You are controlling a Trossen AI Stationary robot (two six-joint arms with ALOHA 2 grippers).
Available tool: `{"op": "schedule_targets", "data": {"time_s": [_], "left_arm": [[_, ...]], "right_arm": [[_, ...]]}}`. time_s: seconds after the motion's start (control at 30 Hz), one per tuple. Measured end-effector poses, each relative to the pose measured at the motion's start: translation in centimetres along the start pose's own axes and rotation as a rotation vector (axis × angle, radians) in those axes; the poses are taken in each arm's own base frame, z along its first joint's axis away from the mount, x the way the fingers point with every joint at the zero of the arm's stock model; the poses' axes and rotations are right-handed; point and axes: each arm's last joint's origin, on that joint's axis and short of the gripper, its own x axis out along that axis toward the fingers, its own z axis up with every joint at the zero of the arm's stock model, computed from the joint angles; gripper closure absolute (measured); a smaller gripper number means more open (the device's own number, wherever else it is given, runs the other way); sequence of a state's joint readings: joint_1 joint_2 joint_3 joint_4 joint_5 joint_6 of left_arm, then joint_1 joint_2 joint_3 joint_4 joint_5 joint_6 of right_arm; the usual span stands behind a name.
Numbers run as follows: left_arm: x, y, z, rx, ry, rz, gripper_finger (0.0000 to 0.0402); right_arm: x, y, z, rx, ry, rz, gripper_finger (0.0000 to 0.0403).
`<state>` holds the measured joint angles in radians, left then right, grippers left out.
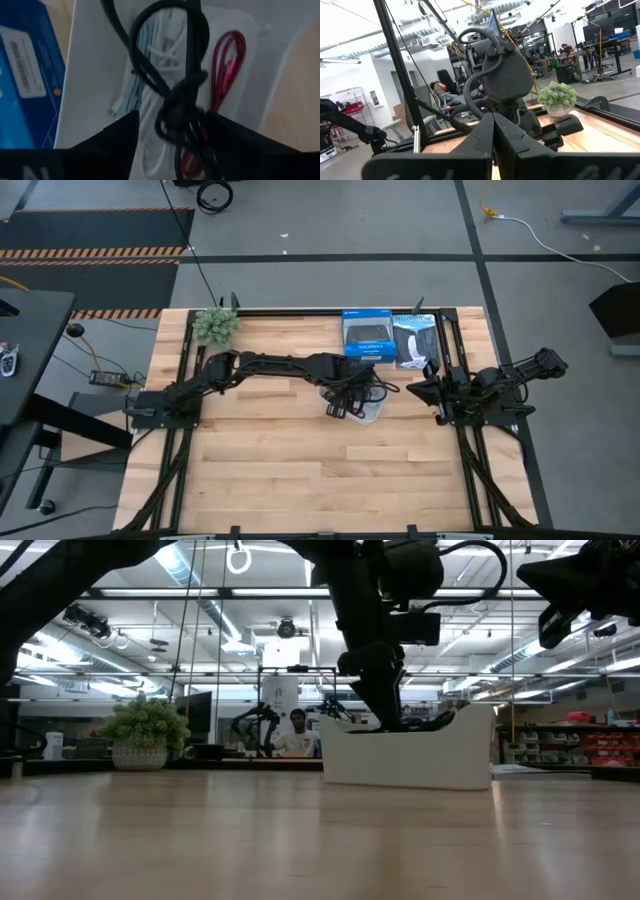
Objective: Pick and place USB-C Cables
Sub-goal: Put the black charger cable into the white bin, then return to Home Position
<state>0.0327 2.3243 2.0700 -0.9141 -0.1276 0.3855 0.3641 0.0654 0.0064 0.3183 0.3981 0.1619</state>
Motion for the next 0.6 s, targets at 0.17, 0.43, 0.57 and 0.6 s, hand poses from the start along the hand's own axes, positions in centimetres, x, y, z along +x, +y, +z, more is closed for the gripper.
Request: {"op": "schedule_targets", "data": {"time_s": [0.17,0.43,0.57,0.6], "left_arm": [[-2.1,0.3,0.2,-0.008,-0.009,0.003,0.0156],[-4.1,1.1,1.8,-0.138,-0.208,0.001,0.0198],[-3.8,1.3,2.5,-0.199,-0.295,0.022,0.0226],[-3.5,1.2,2.5,-0.211,-0.310,0.024,0.0233]], "right_arm": [[0.0,0.0,0.0,0.001,-0.003,-0.001,0.0389],[0.0,0.0,0.0,0.001,-0.002,-0.001,0.0389],[0.0,0.0,0.0,0.001,-0.002,0.000,0.0389],[0.0,0.0,0.0,0.001,-0.002,0.000,0.0389]]}}
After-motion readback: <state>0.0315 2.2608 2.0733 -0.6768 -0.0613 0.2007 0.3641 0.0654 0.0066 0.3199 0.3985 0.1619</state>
